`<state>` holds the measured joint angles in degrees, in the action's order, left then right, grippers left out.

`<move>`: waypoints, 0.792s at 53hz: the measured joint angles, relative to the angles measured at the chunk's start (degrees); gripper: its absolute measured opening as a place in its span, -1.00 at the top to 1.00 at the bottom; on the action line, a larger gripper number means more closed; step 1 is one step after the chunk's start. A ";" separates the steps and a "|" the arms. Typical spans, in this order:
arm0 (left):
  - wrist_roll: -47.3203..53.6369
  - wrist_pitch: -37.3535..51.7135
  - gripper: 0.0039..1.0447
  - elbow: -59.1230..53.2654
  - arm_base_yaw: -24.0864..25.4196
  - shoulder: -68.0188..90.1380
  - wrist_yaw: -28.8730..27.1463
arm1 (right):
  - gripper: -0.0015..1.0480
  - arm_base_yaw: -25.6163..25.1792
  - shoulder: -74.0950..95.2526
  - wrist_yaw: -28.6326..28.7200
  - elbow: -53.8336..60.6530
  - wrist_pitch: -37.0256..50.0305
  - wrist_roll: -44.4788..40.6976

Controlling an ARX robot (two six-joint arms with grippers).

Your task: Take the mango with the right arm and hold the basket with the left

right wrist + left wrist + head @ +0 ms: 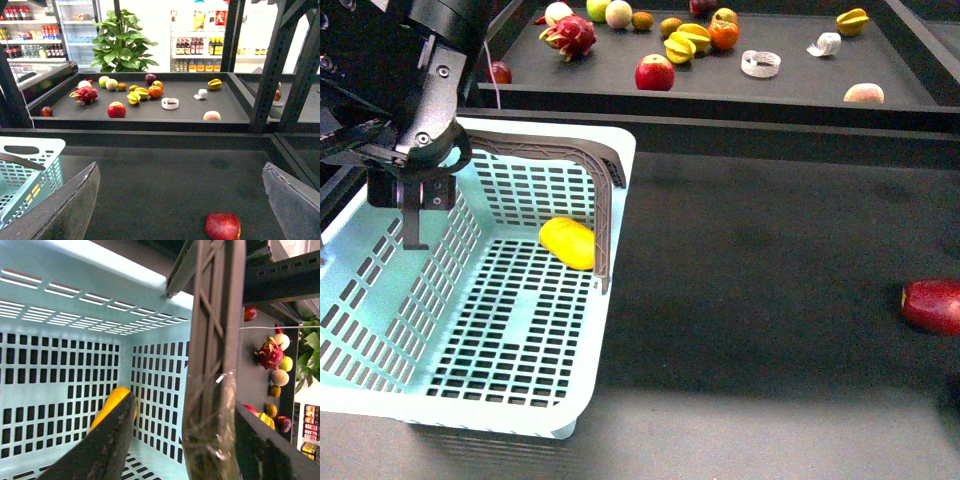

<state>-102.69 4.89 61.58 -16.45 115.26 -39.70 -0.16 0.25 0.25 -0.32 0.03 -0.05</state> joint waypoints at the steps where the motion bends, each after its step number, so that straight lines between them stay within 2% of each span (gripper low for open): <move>1: -0.17 -0.61 -0.15 -0.44 0.00 -0.87 0.00 | -0.85 0.00 0.00 0.00 0.00 0.00 0.00; 4: -0.39 -2.99 -0.43 -2.36 0.00 -4.92 -0.20 | -0.85 0.00 0.00 0.00 0.00 0.00 0.00; 11: 0.28 -6.27 -0.87 -7.78 -0.59 -13.86 -2.71 | -0.85 0.00 0.00 0.02 0.00 0.00 0.00; 16: 0.46 -9.73 -0.84 -13.31 -1.46 -22.14 -5.49 | -0.85 0.00 0.00 0.00 0.00 0.00 0.00; 24: -1.25 -21.00 -0.85 -20.68 -3.13 -35.98 -11.89 | -0.85 0.00 0.00 0.00 0.00 0.00 0.00; 32: -4.61 -33.18 -0.85 -23.76 -5.11 -45.46 -16.61 | -0.85 0.00 0.00 0.00 0.00 0.00 0.00; 42: -11.52 -49.11 -0.85 -24.30 -9.84 -52.94 -22.16 | -0.85 0.00 0.00 0.00 0.00 0.00 0.00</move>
<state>-114.21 -44.23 37.28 -26.28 62.33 -61.87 -0.16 0.25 0.25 -0.32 0.03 -0.05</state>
